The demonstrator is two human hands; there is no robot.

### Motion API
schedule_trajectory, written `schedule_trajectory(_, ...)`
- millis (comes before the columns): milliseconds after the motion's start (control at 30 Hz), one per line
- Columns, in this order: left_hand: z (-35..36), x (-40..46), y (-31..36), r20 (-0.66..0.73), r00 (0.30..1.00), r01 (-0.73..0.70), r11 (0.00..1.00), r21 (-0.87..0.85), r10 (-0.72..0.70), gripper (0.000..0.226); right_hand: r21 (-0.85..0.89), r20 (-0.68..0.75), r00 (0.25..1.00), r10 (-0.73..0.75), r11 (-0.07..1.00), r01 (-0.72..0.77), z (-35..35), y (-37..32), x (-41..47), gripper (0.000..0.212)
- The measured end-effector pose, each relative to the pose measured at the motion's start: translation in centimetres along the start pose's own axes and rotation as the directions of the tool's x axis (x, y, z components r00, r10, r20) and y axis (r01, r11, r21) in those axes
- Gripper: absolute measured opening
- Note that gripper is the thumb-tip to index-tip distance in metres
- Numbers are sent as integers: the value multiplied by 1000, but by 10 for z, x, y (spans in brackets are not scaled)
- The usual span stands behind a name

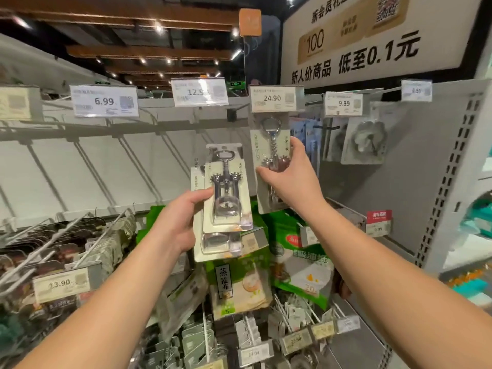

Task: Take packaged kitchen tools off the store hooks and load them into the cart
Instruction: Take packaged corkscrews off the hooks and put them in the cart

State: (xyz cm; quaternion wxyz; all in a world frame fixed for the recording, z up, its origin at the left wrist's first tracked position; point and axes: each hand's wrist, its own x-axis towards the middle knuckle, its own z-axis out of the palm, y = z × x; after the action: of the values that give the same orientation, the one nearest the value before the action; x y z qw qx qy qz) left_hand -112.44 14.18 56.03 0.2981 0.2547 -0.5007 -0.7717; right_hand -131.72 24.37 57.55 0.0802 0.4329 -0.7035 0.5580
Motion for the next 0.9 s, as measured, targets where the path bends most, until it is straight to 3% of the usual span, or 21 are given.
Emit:
schedule_trajectory(233, -8, 4, 3, -31, 999, -14, 1000, 19, 14, 12, 17, -49, 998, 29, 999, -28, 10, 6, 6, 98)
schedule_trajectory(533, -11, 9, 9, -31, 999, -15, 999, 37, 16, 10, -141, -49, 997, 51, 988, -57, 37, 21, 38, 95)
schedule_trajectory(767, -15, 13, 8, -79, 997, 0, 999, 33, 2, 9, -269, 7, 985, 170, 950, -162, 74, 28, 85, 87)
schedule_trajectory(900, -16, 13, 10, -96, 995, 9, 1000, 22, -7, 13, -246, -14, 984, 178, 953, -175, 98, 33, 106, 85)
